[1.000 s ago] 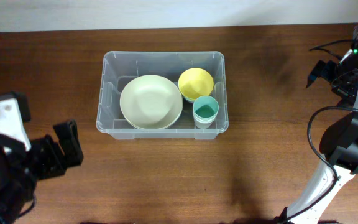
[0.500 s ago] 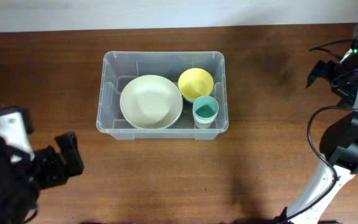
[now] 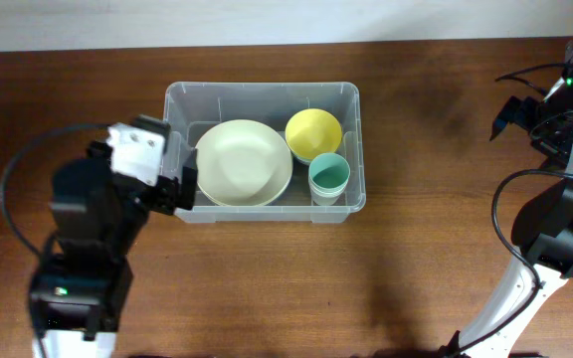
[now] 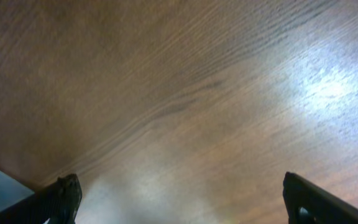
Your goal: Pack container
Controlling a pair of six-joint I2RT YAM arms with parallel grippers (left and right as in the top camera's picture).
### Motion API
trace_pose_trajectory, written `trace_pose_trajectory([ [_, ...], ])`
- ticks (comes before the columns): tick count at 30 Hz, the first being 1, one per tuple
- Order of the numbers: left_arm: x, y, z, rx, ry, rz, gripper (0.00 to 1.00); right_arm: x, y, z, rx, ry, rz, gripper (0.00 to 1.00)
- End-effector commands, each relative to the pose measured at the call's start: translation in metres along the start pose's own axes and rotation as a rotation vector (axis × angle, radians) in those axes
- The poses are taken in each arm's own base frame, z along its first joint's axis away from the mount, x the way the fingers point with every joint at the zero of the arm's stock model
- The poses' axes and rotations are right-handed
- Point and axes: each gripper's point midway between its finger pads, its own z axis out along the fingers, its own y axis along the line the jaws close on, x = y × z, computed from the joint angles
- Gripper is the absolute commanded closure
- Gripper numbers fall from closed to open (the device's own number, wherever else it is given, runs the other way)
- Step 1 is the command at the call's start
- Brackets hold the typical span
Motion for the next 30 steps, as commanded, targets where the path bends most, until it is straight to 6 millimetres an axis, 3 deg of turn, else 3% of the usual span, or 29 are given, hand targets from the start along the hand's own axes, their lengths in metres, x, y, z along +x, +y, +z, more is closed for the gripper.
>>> trace_pose_trajectory([
  [1, 0.024, -0.022, 0.004, 0.074, -0.1, 0.093, 0.0, 0.002, -0.003, -0.015, -0.005, -0.036, -0.003, 0.01],
  [11, 0.077, -0.027, -0.011, -0.004, -0.293, 0.119, 0.0, 0.002, -0.003, -0.015, -0.005, -0.036, -0.003, 0.01],
  [22, 0.078, -0.024, -0.054, -0.111, -0.492, 0.142, 0.0, 0.002, -0.003, -0.015, -0.006, -0.036, -0.003, 0.01],
  [30, 0.085, -0.016, -0.066, -0.191, -0.583, 0.143, 0.0, 0.002, -0.003, -0.015, -0.005, -0.036, -0.003, 0.01],
])
